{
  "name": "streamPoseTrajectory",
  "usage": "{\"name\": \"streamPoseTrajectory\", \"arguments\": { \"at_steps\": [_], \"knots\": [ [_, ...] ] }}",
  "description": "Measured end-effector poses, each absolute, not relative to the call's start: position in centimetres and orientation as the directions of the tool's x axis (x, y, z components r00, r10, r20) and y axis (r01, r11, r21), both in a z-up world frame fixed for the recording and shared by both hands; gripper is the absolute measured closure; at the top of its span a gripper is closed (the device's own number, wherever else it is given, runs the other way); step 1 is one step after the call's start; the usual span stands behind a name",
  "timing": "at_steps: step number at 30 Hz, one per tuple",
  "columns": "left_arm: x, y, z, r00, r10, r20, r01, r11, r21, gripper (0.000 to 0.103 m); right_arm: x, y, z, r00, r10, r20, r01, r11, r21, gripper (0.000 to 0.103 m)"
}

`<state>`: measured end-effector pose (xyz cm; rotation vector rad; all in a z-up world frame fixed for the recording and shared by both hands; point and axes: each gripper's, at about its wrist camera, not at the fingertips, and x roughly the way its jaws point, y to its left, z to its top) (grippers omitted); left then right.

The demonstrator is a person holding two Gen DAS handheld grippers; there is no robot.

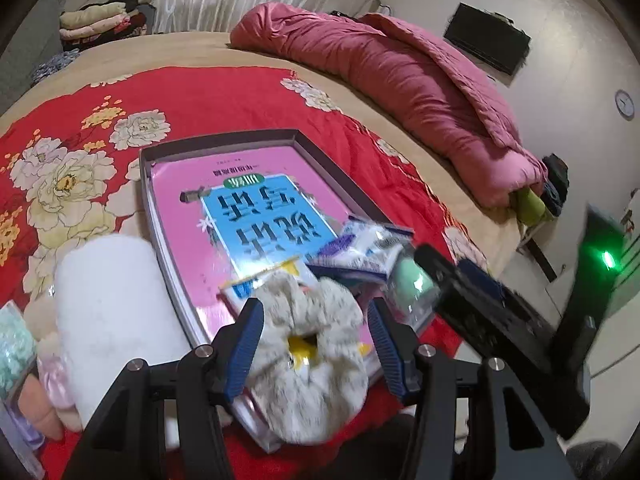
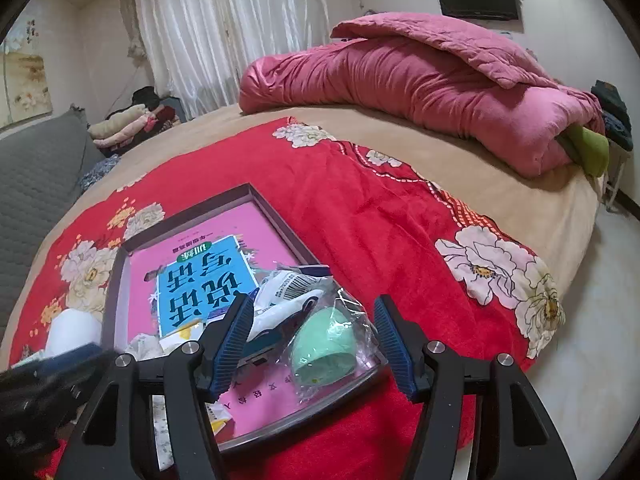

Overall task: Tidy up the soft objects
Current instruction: 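Open right tool to drop the packet in the tray while left tool releases the cloth there, then move both open tools back over the pile of items beside the tray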

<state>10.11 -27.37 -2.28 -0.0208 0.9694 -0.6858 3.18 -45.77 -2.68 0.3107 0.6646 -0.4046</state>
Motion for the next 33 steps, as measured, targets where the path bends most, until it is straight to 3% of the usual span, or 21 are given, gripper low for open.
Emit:
{"name": "streamPoseTrajectory", "arguments": {
  "at_steps": [4,12,18,33],
  "knots": [
    [8.2,-27.6,-2.7,0.317,-0.568,-0.76,0.58,0.75,-0.318,0.049,3.2,-46.0,-2.8,0.712,-0.262,-0.652,0.463,0.873,0.154,0.039],
    [6.2,-28.1,-3.2,0.156,-0.704,-0.693,0.632,0.61,-0.478,0.049,3.2,-46.1,-2.8,0.711,-0.262,-0.653,0.465,0.872,0.156,0.039],
    [6.9,-28.9,-4.8,0.144,-0.649,-0.747,0.603,0.656,-0.454,0.049,3.2,-46.2,-2.9,0.711,-0.263,-0.652,0.465,0.871,0.156,0.039],
    [8.1,-29.0,-5.4,0.208,-0.586,-0.783,0.58,0.718,-0.383,0.049,3.2,-46.3,-3.0,0.706,-0.258,-0.659,0.463,0.873,0.155,0.038]
  ]
}}
